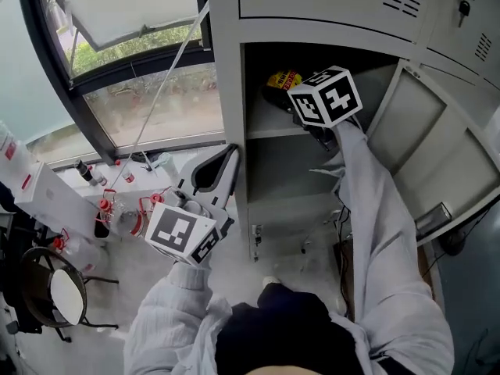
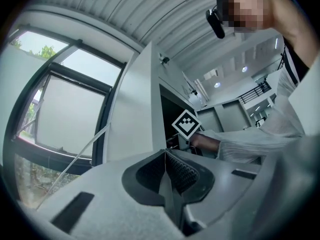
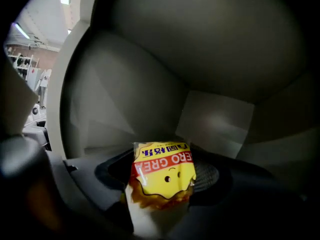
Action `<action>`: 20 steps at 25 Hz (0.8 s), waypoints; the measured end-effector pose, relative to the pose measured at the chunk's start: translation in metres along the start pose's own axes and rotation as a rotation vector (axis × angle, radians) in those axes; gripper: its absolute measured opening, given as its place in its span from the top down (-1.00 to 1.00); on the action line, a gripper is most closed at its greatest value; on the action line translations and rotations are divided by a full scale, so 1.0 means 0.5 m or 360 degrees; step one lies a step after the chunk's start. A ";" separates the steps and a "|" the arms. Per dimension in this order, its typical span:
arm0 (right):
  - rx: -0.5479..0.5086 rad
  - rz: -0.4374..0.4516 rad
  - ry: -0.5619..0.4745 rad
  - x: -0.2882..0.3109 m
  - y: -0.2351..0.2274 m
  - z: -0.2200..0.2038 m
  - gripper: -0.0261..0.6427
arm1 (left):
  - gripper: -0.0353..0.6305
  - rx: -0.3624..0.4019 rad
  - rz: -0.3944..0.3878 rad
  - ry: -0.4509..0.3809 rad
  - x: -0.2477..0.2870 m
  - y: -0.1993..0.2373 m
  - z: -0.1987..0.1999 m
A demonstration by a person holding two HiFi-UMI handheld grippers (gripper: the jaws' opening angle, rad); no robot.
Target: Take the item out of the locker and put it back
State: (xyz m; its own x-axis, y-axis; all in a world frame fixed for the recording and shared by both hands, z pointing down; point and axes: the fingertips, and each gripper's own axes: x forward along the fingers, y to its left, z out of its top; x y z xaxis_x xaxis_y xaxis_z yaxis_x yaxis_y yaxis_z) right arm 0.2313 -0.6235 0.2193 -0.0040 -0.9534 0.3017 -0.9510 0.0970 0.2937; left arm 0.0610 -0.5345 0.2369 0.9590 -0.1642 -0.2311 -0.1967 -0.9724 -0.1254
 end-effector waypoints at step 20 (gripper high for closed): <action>-0.0083 0.0377 0.0467 0.094 0.047 -0.045 -0.06 | 0.87 0.0059 -0.0024 0.0007 0.003 -0.005 -0.005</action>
State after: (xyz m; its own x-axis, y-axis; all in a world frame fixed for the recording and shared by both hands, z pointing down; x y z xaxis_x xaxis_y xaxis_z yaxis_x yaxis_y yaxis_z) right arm 0.2157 -0.6593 0.2609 -0.1263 -0.7812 0.6114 -0.9172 0.3268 0.2280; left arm 0.0634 -0.5327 0.2393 0.9628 -0.1504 -0.2247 -0.1896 -0.9680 -0.1643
